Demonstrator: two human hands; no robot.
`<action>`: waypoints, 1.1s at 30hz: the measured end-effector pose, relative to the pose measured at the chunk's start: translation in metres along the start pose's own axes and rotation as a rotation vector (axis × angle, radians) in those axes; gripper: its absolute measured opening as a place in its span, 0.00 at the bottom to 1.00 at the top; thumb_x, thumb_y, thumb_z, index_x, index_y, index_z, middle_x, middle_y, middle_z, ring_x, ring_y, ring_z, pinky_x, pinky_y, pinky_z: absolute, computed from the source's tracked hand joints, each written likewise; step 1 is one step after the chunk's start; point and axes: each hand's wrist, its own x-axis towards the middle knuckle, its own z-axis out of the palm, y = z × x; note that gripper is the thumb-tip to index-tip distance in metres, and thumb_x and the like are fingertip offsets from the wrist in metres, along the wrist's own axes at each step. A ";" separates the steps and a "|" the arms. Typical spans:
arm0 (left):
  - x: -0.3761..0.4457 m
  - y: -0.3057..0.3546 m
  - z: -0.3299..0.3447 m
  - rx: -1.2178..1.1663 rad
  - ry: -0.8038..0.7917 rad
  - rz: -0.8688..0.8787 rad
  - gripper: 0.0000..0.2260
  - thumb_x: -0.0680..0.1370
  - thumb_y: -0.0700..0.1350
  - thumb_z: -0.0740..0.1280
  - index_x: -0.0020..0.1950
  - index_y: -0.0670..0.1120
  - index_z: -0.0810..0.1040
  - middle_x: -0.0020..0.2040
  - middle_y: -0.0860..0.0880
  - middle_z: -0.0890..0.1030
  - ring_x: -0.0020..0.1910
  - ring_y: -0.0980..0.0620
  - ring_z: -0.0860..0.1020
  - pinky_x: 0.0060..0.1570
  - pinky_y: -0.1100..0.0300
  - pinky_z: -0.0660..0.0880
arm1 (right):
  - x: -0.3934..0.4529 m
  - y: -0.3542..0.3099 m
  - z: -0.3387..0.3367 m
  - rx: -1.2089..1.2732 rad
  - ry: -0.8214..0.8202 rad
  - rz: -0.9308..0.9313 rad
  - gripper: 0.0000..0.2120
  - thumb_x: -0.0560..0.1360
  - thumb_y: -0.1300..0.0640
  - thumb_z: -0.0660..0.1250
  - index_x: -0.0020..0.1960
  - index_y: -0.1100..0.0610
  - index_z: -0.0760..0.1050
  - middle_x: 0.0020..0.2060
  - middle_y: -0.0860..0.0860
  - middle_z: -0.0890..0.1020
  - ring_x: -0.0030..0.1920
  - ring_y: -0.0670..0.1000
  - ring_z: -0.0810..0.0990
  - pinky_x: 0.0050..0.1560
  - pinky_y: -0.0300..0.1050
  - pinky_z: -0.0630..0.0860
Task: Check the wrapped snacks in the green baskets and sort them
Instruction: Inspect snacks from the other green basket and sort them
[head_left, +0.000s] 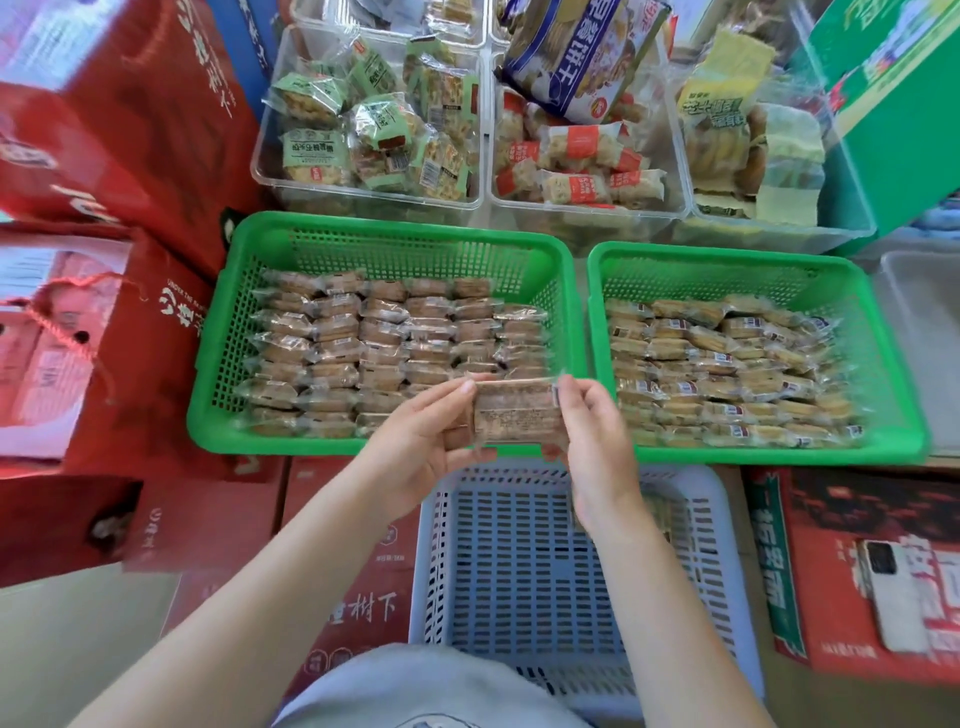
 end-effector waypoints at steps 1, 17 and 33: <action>-0.007 -0.004 -0.001 -0.021 -0.019 -0.006 0.19 0.76 0.48 0.66 0.66 0.43 0.79 0.57 0.41 0.84 0.50 0.47 0.85 0.43 0.57 0.83 | -0.006 0.000 0.002 -0.023 0.002 -0.034 0.12 0.83 0.49 0.61 0.46 0.55 0.72 0.39 0.56 0.75 0.38 0.52 0.73 0.38 0.48 0.69; -0.076 -0.022 -0.029 -0.036 0.052 0.037 0.12 0.81 0.40 0.66 0.64 0.44 0.80 0.53 0.43 0.85 0.45 0.51 0.83 0.40 0.58 0.83 | -0.077 0.012 0.021 0.330 -0.210 0.142 0.18 0.83 0.49 0.60 0.61 0.63 0.75 0.31 0.51 0.75 0.23 0.45 0.65 0.22 0.36 0.58; -0.096 -0.033 -0.033 0.593 0.046 0.350 0.23 0.75 0.43 0.77 0.67 0.61 0.77 0.63 0.56 0.82 0.61 0.58 0.80 0.56 0.62 0.78 | -0.090 0.013 0.020 0.455 -0.111 0.406 0.14 0.85 0.57 0.58 0.41 0.59 0.71 0.22 0.47 0.64 0.18 0.43 0.59 0.18 0.37 0.56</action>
